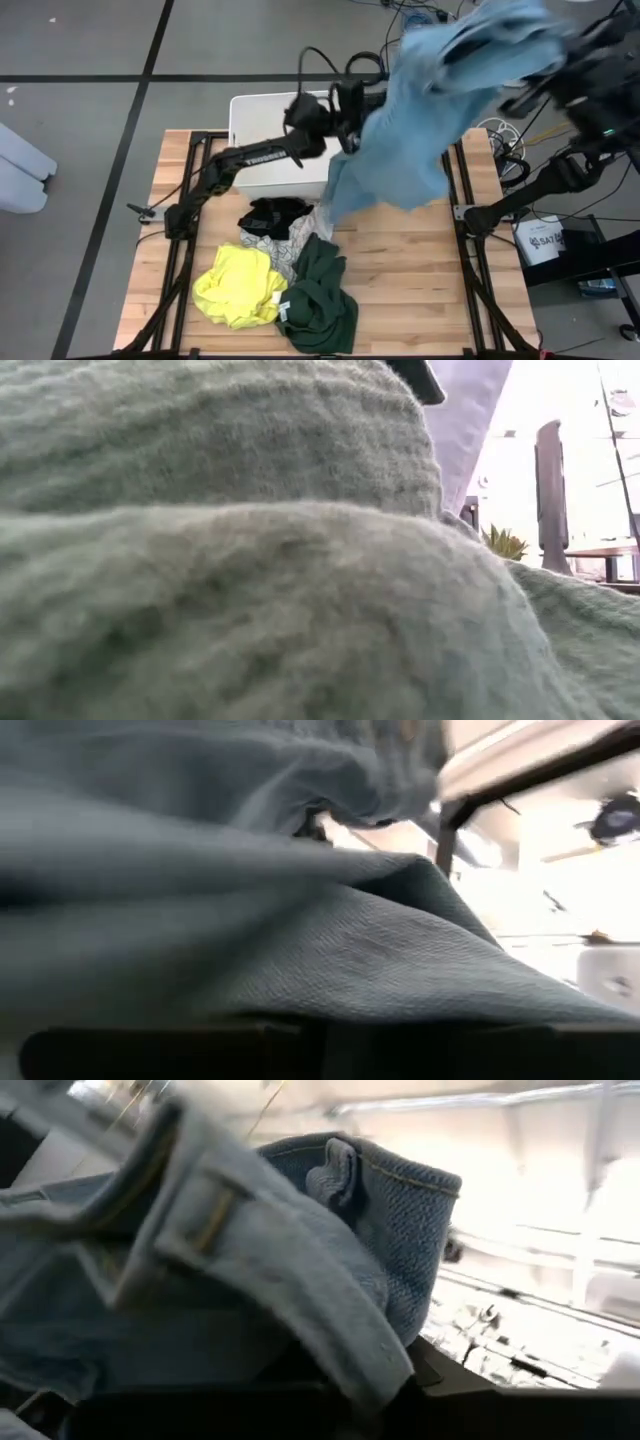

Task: Fold laundry
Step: Fold the denim pants

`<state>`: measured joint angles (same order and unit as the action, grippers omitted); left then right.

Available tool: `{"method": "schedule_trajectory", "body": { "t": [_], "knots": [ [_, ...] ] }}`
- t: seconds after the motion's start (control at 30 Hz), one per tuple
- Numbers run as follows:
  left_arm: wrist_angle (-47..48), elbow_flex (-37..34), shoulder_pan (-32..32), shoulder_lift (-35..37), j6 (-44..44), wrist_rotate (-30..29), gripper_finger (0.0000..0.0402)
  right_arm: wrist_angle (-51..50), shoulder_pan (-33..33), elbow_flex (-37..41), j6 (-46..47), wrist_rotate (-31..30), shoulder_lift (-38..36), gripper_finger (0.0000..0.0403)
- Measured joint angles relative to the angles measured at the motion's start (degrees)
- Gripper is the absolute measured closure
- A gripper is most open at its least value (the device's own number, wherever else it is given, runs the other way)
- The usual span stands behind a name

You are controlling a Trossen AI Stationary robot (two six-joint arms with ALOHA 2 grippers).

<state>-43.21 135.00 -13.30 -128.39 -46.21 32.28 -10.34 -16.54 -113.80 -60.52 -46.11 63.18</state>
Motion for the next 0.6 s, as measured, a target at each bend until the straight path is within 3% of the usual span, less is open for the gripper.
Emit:
{"method": "schedule_trajectory", "body": {
  "t": [0.33, 0.6],
  "knots": [
    [0.1, -0.2, 12.0, -6.8, 6.0, 18.4, 0.0304, -23.1, 4.9, 0.1, 21.5, -1.3, 3.2, 0.0380],
    [1.0, -0.2, 19.7, -13.6, 18.1, 17.0, 0.0304, -30.0, 4.2, 0.0, 32.3, -1.8, 1.4, 0.0380]
  ]
}}
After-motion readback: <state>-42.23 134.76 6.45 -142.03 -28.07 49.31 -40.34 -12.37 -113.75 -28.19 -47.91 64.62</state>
